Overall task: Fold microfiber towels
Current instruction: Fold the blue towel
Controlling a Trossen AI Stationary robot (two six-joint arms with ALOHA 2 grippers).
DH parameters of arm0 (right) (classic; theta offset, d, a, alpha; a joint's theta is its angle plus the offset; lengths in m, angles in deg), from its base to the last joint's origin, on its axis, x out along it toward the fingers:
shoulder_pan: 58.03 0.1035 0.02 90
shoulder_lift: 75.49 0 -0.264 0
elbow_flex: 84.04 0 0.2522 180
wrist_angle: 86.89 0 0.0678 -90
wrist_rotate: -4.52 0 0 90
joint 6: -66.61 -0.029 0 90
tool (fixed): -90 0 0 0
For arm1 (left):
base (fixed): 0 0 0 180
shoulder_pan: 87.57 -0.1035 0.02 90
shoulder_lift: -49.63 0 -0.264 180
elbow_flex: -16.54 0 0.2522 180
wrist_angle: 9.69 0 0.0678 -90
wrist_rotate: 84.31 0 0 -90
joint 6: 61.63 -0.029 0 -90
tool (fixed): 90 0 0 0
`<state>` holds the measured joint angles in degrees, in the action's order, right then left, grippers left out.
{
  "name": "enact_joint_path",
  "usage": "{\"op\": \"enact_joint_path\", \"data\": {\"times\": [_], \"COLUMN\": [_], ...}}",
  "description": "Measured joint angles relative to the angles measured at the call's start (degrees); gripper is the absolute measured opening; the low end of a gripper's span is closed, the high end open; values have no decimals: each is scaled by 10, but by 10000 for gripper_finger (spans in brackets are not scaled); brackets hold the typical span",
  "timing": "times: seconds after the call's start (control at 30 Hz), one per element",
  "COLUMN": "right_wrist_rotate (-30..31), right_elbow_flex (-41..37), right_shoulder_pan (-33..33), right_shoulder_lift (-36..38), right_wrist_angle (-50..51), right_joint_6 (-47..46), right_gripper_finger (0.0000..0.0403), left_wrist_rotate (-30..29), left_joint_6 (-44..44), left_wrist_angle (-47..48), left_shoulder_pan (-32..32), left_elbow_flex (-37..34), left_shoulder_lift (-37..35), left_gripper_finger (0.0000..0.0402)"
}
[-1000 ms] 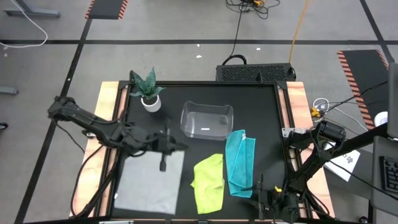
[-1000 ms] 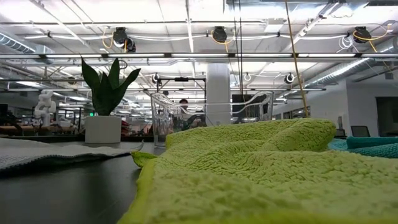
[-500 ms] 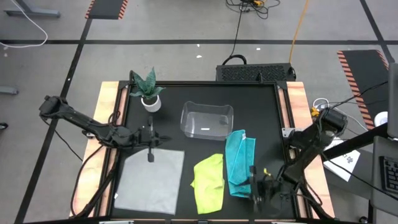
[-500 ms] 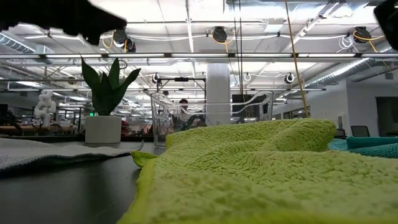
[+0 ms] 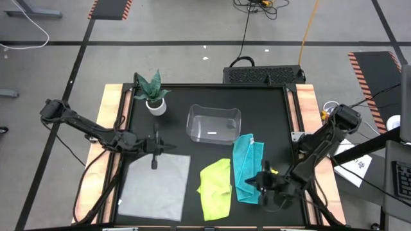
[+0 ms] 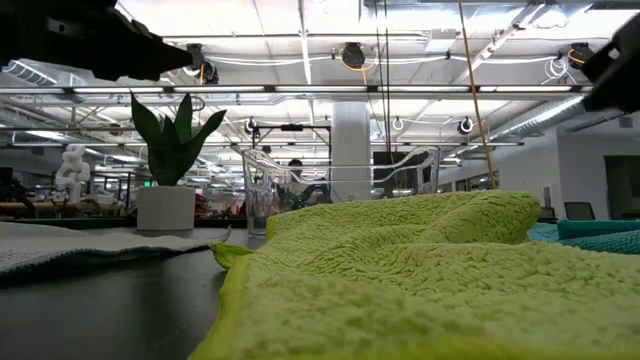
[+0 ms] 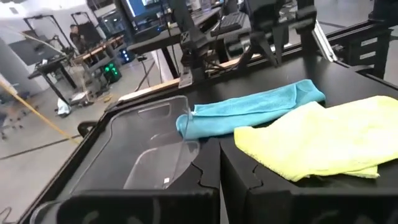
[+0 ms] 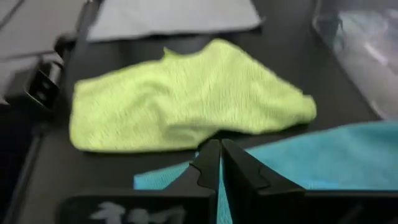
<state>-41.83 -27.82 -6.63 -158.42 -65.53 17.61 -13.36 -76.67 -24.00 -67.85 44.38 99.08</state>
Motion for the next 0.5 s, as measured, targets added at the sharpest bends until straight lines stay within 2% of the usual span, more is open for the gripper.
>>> {"op": "enact_joint_path", "data": {"times": [0.1, 0.2, 0.3, 0.4, 0.5], "right_wrist_rotate": [-23, -86, -130, -139, -143], "right_elbow_flex": [0, 0, 0, 0, 0], "right_shoulder_pan": [0, 1, 1, 1, 2], "right_shoulder_lift": [-19, -28, -32, -32, -32], "right_wrist_angle": [1, -13, -47, -66, -67], "right_joint_6": [-27, -44, -20, 5, 15], "right_gripper_finger": [3, 1, 4, 22, 57], "left_wrist_rotate": [0, 0, 0, 0, -3], "left_joint_6": [15, 39, 49, 48, 46], "left_wrist_angle": [1, 7, 8, 8, 8], "left_shoulder_pan": [-2, -2, -2, -2, -2], "left_elbow_flex": [0, 0, 0, 0, 0], "left_shoulder_lift": [0, 0, 0, 0, 0], "left_gripper_finger": [9, 19, 18, 8, 3]}}
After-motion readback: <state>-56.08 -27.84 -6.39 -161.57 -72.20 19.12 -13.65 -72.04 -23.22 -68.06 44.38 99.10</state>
